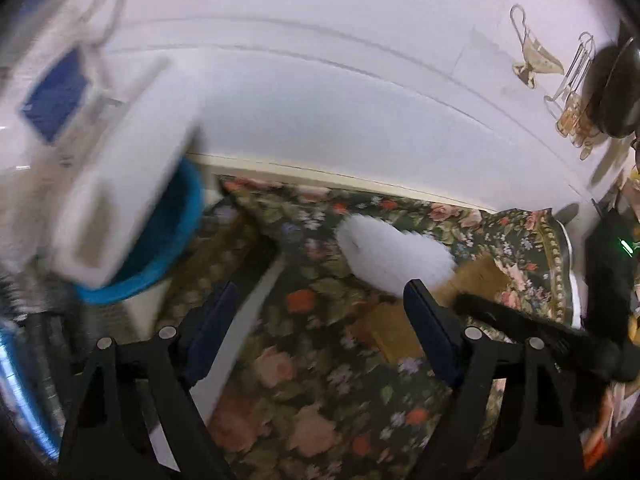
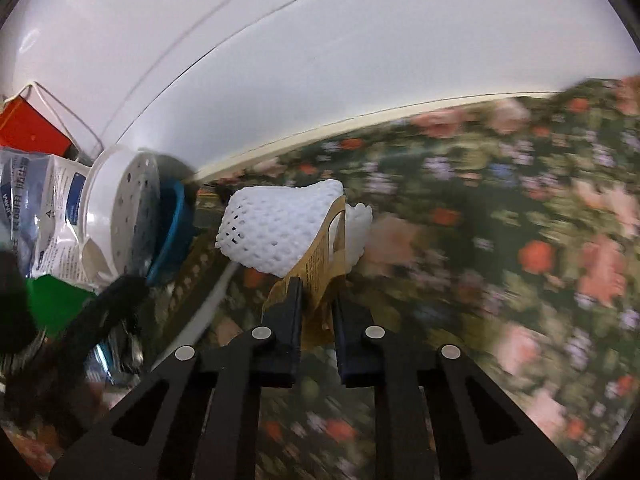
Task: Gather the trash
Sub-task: 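Grasp the cardboard piece with the right gripper while the left tool approaches the white foam net, then close the left gripper on the white foam mesh net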
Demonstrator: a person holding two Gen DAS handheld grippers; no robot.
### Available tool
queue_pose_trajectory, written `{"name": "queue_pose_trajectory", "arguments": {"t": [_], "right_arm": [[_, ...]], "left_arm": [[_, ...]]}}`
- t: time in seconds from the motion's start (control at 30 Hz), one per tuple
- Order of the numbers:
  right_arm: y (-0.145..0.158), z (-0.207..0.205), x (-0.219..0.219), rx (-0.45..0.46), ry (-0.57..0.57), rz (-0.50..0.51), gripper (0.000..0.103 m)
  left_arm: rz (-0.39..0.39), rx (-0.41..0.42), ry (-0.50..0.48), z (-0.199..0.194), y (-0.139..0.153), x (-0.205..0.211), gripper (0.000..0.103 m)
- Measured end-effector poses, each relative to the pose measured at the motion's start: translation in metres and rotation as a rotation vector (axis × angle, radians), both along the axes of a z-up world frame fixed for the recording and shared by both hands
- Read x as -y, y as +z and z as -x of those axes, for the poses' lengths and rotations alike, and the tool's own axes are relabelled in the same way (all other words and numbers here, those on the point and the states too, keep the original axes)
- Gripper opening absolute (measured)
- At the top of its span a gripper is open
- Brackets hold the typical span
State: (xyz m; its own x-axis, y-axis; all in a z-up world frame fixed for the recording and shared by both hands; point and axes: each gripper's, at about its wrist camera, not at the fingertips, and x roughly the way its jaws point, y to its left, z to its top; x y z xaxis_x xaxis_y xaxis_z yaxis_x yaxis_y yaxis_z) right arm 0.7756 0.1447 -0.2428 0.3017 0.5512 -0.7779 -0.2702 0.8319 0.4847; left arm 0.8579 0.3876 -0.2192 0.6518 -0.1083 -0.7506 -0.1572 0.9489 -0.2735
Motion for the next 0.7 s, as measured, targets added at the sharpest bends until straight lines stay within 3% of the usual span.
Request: {"name": "queue_pose_trajectory", "arguments": {"t": [0.23,0.4,0.7], "right_arm": [[-0.001,0.018,0.037,0.006,-0.026,0.131,0.013],[-0.011,0.023,0.044,-0.018,-0.030,0.177,0.013],[-0.020,0.041,0.068,-0.043,-0.051,0.156,0.012]], "left_arm": [[0.207,-0.093,-0.106,-0.040,-0.035,0.036,0.084],[0.261,-0.165,-0.179,-0.050,-0.054,0.078,0.079],[0.280,-0.273,-0.260,-0.059,-0.082,0.126,0.045]]}}
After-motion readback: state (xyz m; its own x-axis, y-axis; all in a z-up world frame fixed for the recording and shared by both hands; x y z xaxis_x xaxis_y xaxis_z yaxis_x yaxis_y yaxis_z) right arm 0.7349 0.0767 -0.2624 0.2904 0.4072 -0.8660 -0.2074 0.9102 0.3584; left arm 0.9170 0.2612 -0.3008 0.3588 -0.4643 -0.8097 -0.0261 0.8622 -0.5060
